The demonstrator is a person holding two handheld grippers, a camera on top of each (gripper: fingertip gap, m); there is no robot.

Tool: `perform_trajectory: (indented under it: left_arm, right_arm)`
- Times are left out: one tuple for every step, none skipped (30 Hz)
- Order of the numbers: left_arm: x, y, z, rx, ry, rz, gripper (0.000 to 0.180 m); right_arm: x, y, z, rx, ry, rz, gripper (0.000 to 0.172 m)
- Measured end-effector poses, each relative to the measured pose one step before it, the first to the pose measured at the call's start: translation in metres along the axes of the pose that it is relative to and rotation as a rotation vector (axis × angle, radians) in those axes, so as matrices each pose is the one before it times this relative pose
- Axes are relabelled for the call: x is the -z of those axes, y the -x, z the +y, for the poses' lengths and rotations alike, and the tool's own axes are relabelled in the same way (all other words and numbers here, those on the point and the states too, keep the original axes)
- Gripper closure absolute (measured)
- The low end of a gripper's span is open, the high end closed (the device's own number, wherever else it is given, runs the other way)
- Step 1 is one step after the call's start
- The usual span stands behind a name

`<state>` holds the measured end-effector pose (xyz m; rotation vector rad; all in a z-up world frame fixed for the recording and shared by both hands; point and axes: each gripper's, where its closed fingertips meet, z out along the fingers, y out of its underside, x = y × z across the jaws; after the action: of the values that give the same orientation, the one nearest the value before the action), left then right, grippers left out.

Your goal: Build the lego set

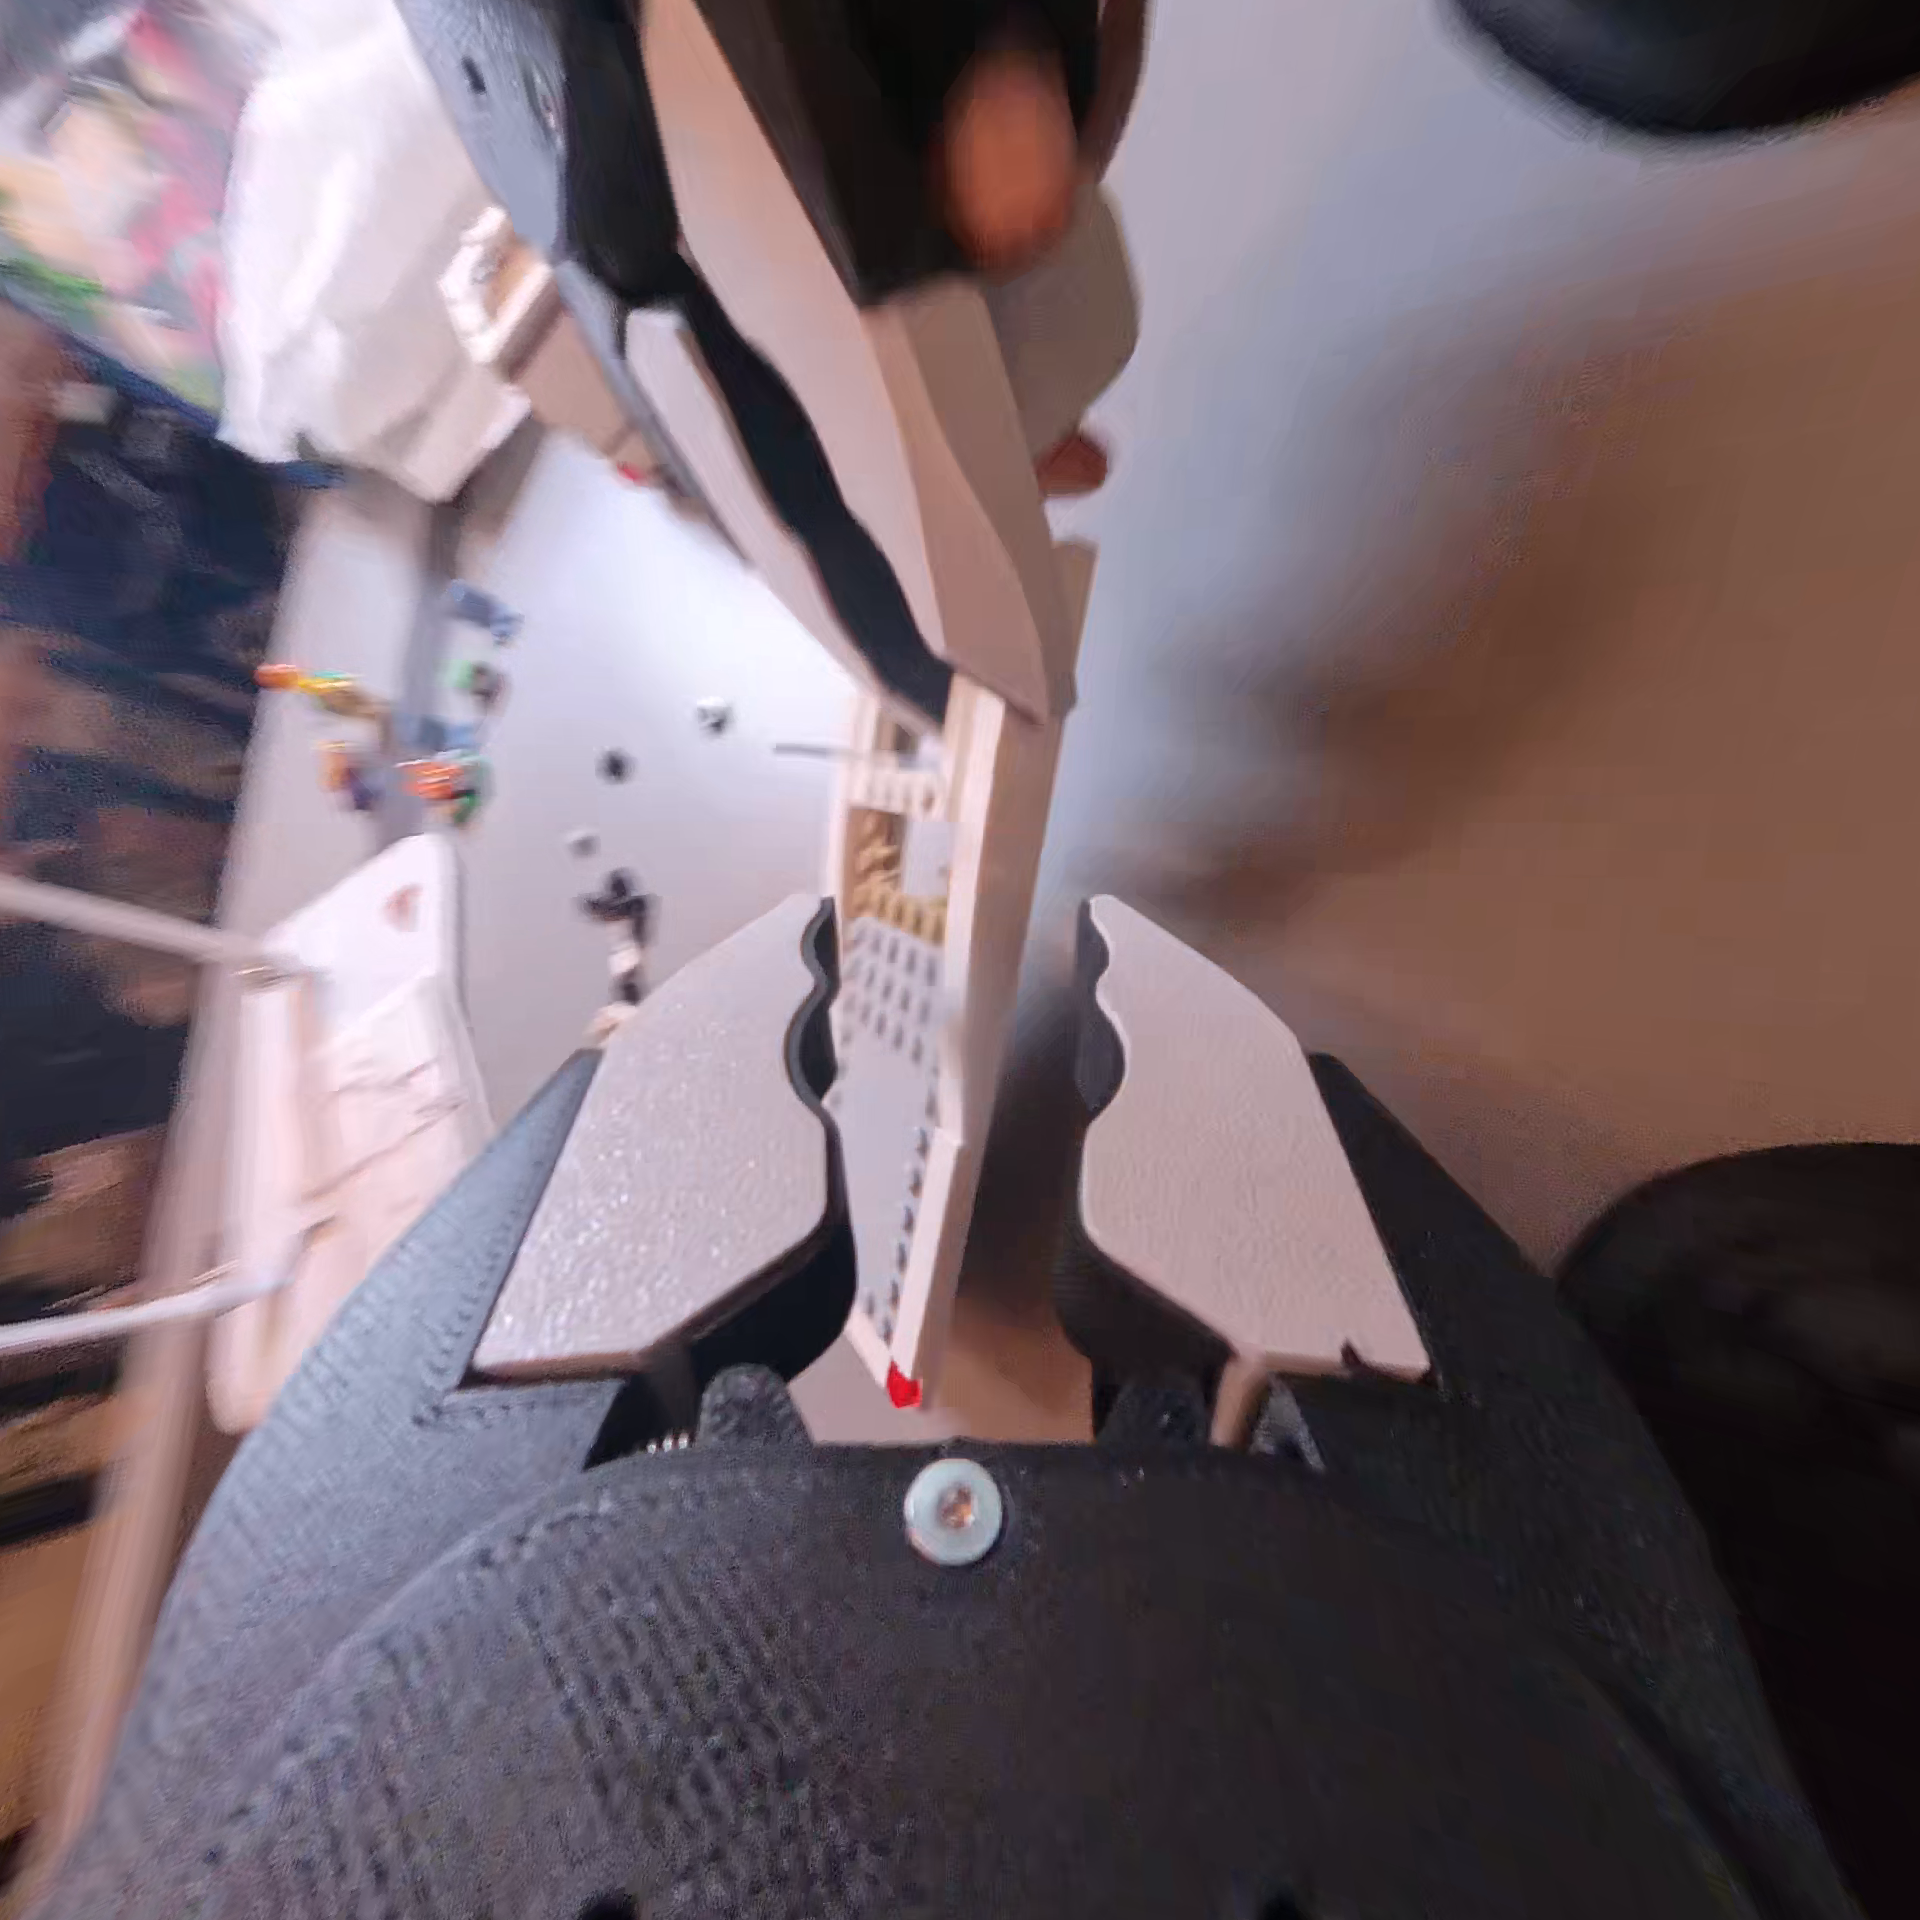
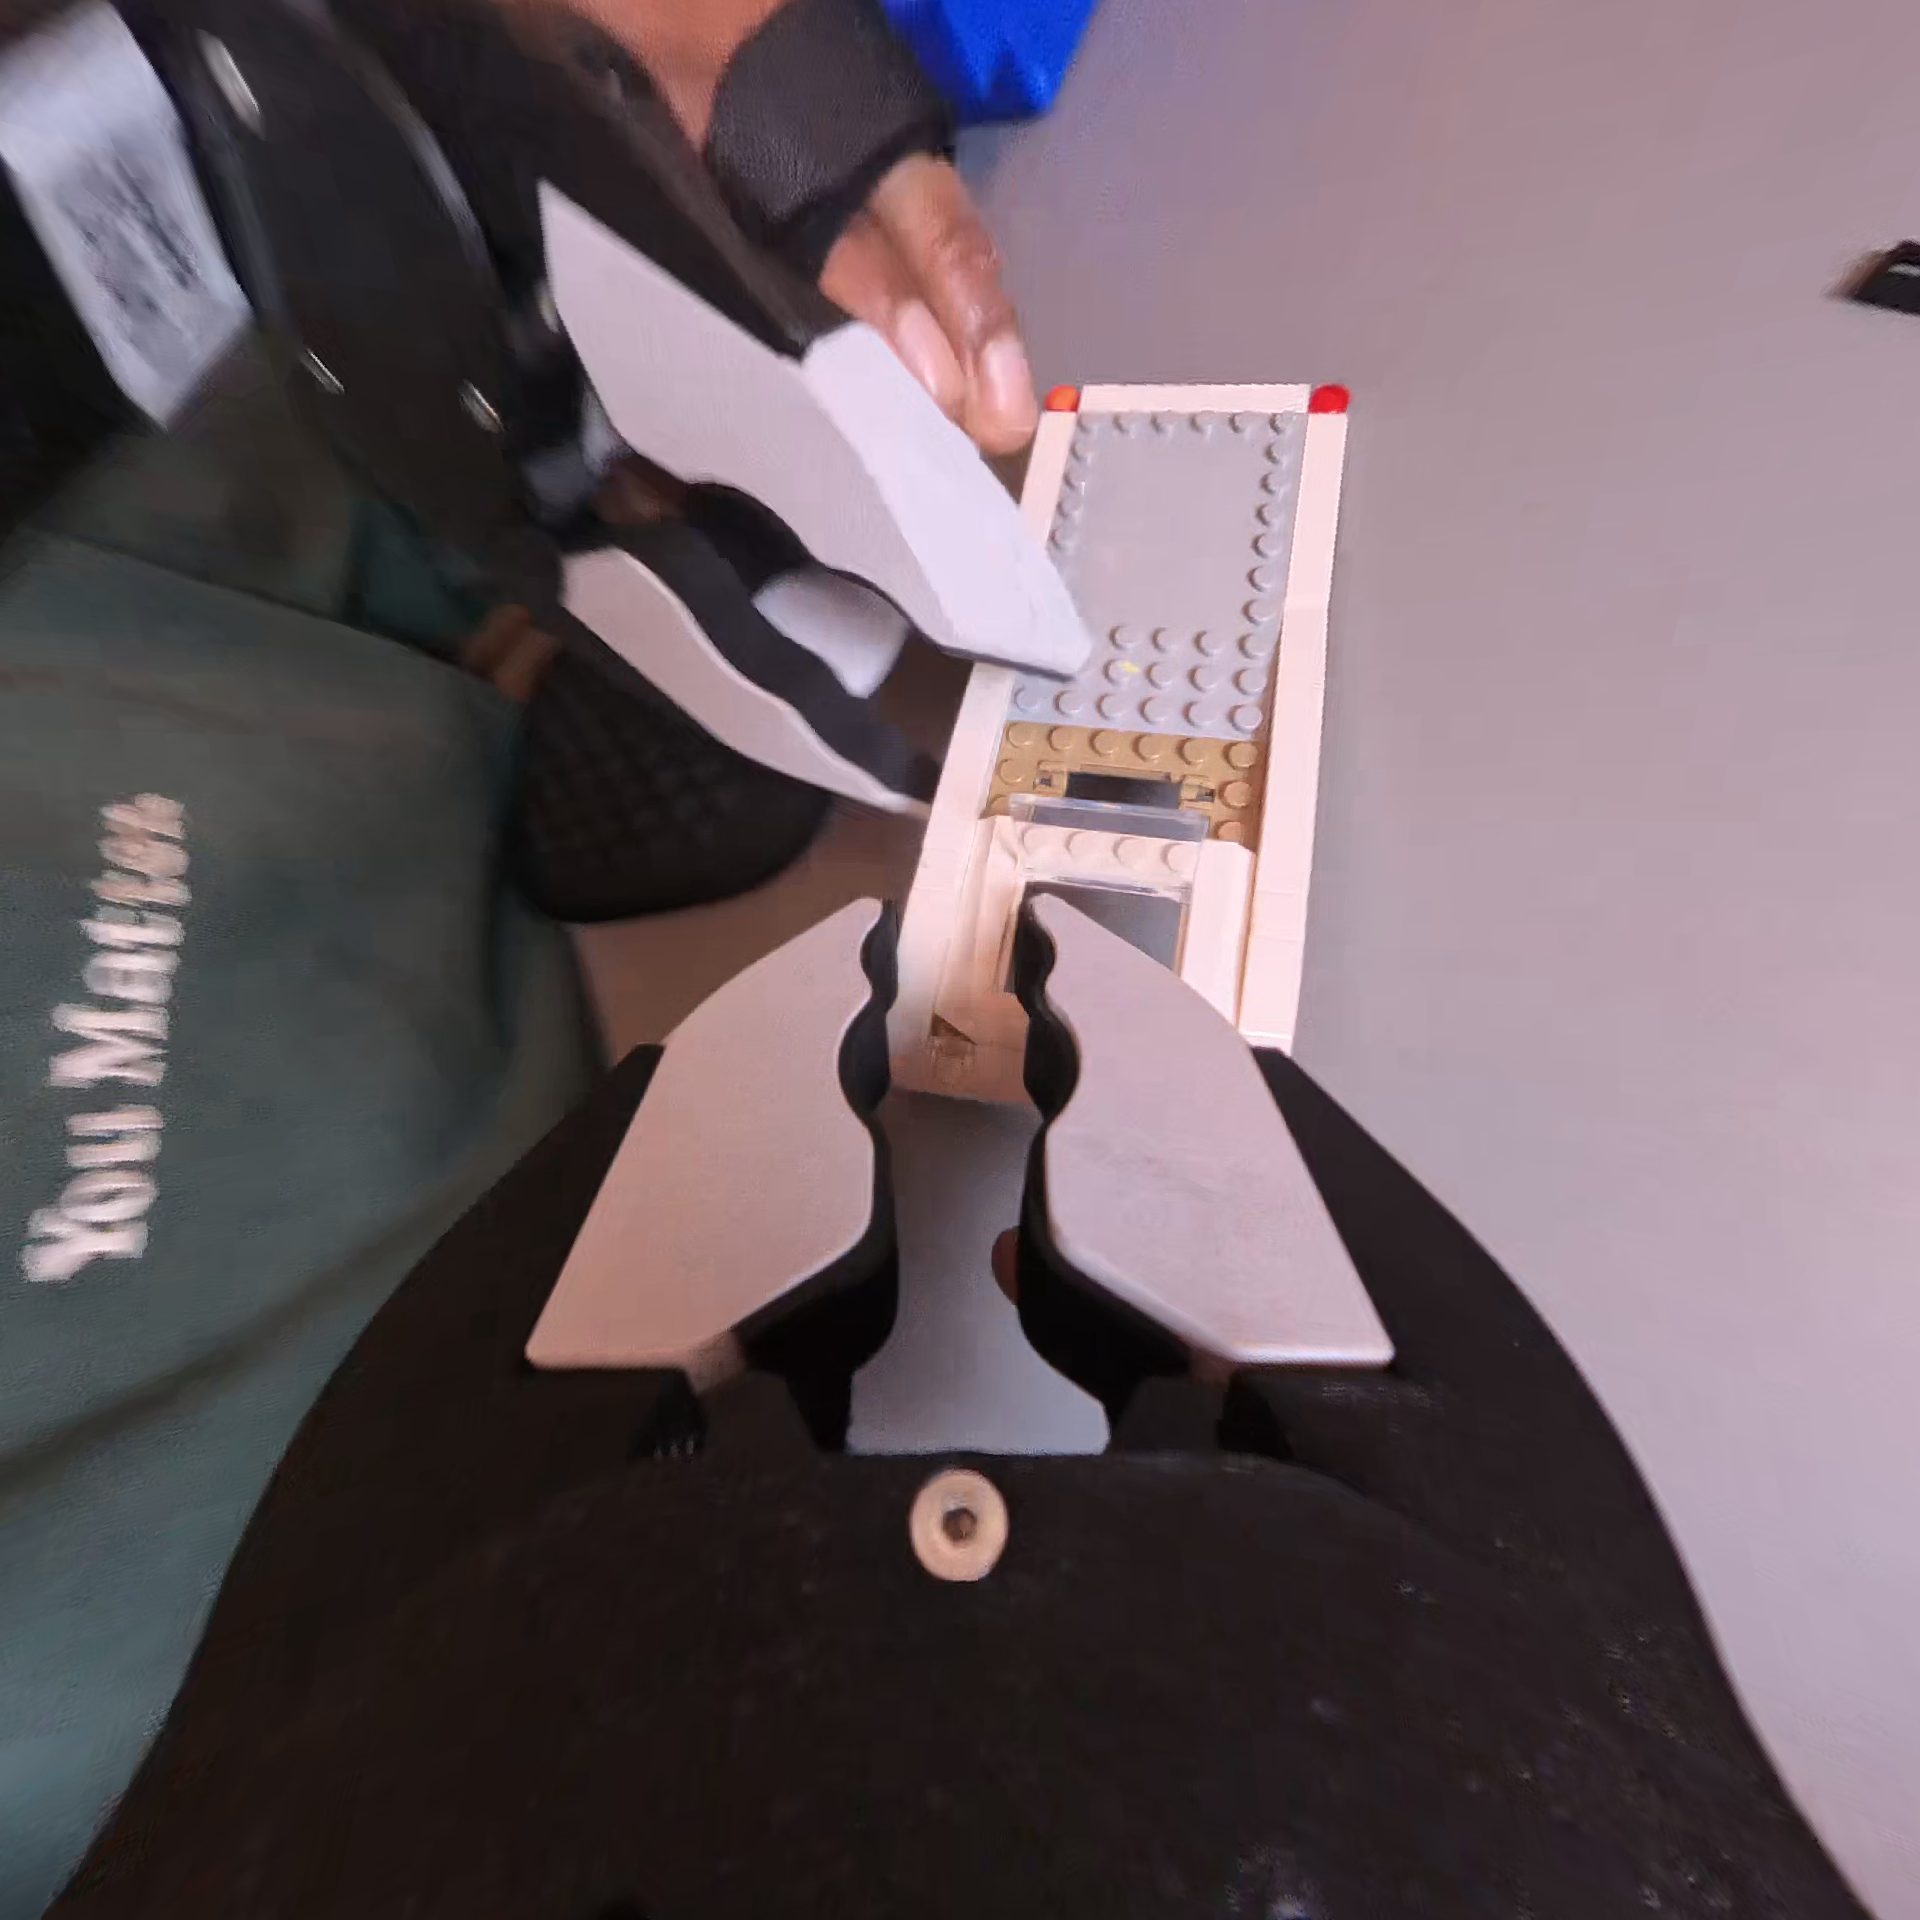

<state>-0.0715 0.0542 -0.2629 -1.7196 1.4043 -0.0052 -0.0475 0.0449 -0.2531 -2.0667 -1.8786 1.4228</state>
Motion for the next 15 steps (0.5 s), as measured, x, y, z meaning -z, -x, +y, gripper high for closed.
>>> perform_trajectory:
  left_arm:
    - [0.0005, 0.00282, 0.00319, -0.0544, 0.038, -0.0681, 0.14]
    - [0.00004, -0.00064, 0.00065, -0.041, 0.017, -0.038, 0.147]
    - [0.00109, 0.00173, -0.00344, -0.0171, -0.0142, -0.0465, 0.157]
    - [0.00278, 0.00408, -0.00306, -0.0094, -0.0153, -0.0467, 0.169]
    - [0.00428, 0.003, -0.004, -0.0005, -0.0263, -0.0242, 0.169]
    - [0.0053, 0.00305, -0.00487, 0.0101, -0.0323, -0.0142, 0.17]
    - [0.00523, 0.00112, -0.00398, 0.0171, -0.024, 0.0018, 0.17]
    - [0.00475, 0.00102, -0.00335, 0.0132, -0.021, -0.004, 0.17]
    - [0.00377, 0.00054, -0.00147, 0.0029, -0.0111, -0.0058, 0.17]
    - [0.00293, -0.00168, -0.00139, 0.0111, -0.0123, 0.0116, 0.17]
    - [0.00214, -0.00232, -0.00333, 0.0294, -0.0273, 0.0179, 0.17]
    - [0.00133, -0.0029, -0.00429, 0.0346, -0.0341, 0.0233, 0.17]
    - [0.00037, -0.00302, -0.0039, 0.0238, -0.0276, 0.0226, 0.17]
    - [-0.00018, -0.00169, -0.00385, 0.0137, -0.0232, 0.0107, 0.17]
    - [-0.00019, -0.00166, -0.00418, 0.0149, -0.0239, 0.0114, 0.17]
  right_arm:
    - [0.00254, 0.00801, -0.00438, -0.0406, -0.0274, -0.0489, 0.151]
    - [0.00148, 0.00695, -0.0043, -0.0301, -0.028, -0.0334, 0.151]
    - [0.00092, 0.00652, -0.00288, -0.0157, -0.0219, -0.0257, 0.15]
    - [0.00097, 0.00641, -0.00146, 0.0031, -0.0185, -0.0196, 0.15]
    - [0.00187, 0.00576, -0.00041, 0.0501, -0.0184, -0.0039, 0.149]
    - [0.00429, 0.00858, -0.00115, 0.1006, -0.026, 0.0021, 0.147]
    - [0.00659, 0.01063, -0.00191, 0.1329, -0.0268, 0.012, 0.143]
    - [0.00756, 0.00982, -0.00189, 0.154, -0.0171, 0.0344, 0.133]
    - [0.00676, 0.00648, -0.00024, 0.1623, 0.0032, 0.0597, 0.127]
    - [0.00481, 0.00037, 0.00144, 0.1655, 0.0225, 0.0924, 0.126]
    - [0.00186, -0.00245, 0.00297, 0.1628, 0.0346, 0.099, 0.126]
    - [-0.00128, -0.00203, 0.00211, 0.1299, 0.0284, 0.0844, 0.125]
    - [-0.00347, 0.0009, 0.00109, 0.0866, 0.021, 0.0502, 0.125]
    - [-0.0041, 0.00238, 0.00108, 0.0609, 0.0178, 0.0286, 0.129]
    - [-0.00301, 0.00263, 0.00053, 0.0527, 0.0089, 0.0188, 0.136]
